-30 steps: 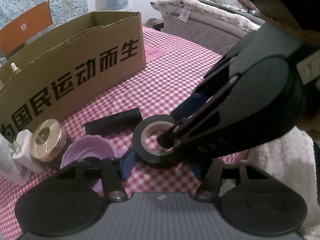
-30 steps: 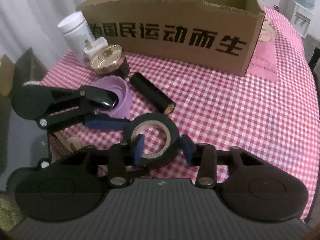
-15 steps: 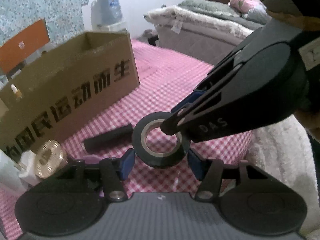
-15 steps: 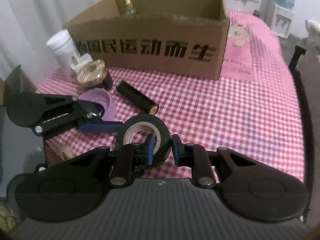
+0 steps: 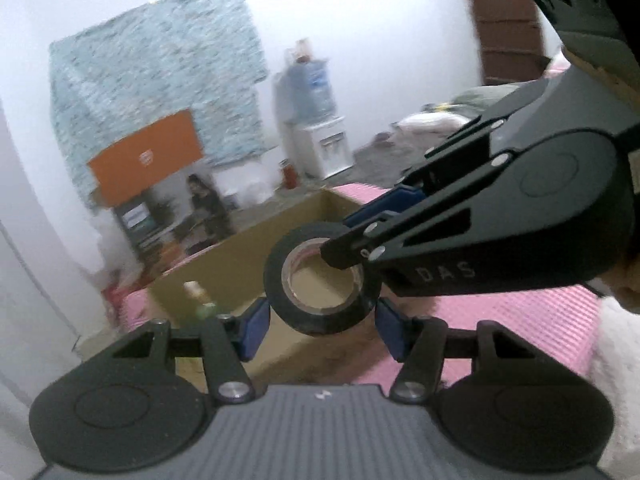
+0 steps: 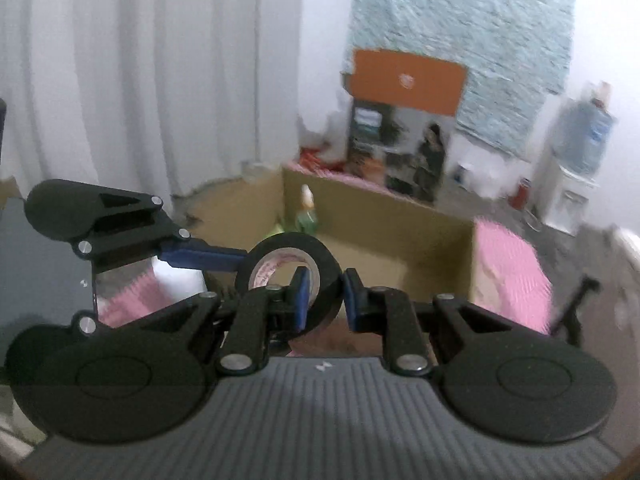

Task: Organize rigid objects
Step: 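Lift the tape roll with the right tool and carry it toward the box, then lower the tape roll into the box and open the right tool, then reach the right tool to the black cylinder and close on it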

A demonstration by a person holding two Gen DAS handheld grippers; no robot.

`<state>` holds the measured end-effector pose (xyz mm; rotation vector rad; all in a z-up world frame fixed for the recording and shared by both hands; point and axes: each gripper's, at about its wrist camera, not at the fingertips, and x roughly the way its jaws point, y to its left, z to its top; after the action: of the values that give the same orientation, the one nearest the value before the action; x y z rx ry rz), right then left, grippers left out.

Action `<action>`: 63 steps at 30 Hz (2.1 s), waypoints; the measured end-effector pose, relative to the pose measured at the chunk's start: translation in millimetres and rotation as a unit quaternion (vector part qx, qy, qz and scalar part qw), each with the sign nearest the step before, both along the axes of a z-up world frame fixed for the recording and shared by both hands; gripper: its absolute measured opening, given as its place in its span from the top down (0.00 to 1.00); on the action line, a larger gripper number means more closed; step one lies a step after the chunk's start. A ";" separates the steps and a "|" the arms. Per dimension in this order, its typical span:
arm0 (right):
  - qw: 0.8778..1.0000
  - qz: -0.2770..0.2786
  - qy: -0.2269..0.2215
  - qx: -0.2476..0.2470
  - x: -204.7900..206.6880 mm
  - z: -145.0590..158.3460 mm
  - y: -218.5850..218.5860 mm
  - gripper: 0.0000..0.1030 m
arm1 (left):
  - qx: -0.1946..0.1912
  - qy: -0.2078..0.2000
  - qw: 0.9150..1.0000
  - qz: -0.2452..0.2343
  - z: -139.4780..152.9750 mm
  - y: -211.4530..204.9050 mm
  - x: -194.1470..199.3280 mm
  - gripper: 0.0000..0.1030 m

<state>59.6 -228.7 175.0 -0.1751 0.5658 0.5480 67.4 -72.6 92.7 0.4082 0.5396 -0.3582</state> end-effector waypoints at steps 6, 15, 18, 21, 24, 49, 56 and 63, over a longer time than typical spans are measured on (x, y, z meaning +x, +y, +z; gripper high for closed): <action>0.994 0.045 0.091 0.043 101.9 -3.0 39.4 0.83 | 0.006 0.093 0.994 0.049 -3.5 41.7 79.7 0.42; 0.960 0.042 0.270 0.058 215.4 -80.4 88.7 0.84 | 0.034 0.209 0.975 0.071 -50.1 66.1 153.1 0.42; 0.949 0.039 0.309 0.057 231.4 -101.1 97.9 0.84 | 0.054 0.228 0.970 0.068 -60.9 62.7 154.7 0.42; 0.937 0.039 0.344 0.052 237.8 -117.5 98.8 0.84 | 0.064 0.247 0.965 0.064 -66.9 58.5 163.0 0.42; 0.926 0.041 0.372 0.045 245.1 -128.1 103.7 0.84 | 0.062 0.277 0.957 0.064 -71.6 59.4 169.2 0.42; 0.927 0.080 0.358 0.074 233.8 -108.1 105.5 0.53 | -0.001 0.240 0.968 0.073 -20.1 67.2 148.4 0.34; 0.964 0.065 0.222 0.131 160.7 -42.6 39.8 0.48 | -0.057 0.153 0.985 0.050 23.3 64.3 87.7 0.29; 0.981 0.023 0.142 0.132 70.2 -27.8 -36.1 0.48 | -0.074 0.103 0.991 0.035 13.7 42.3 24.0 0.25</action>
<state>129.9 -264.9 147.2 0.1458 0.7612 0.6938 91.5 -30.3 106.4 0.2100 0.7224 -0.3730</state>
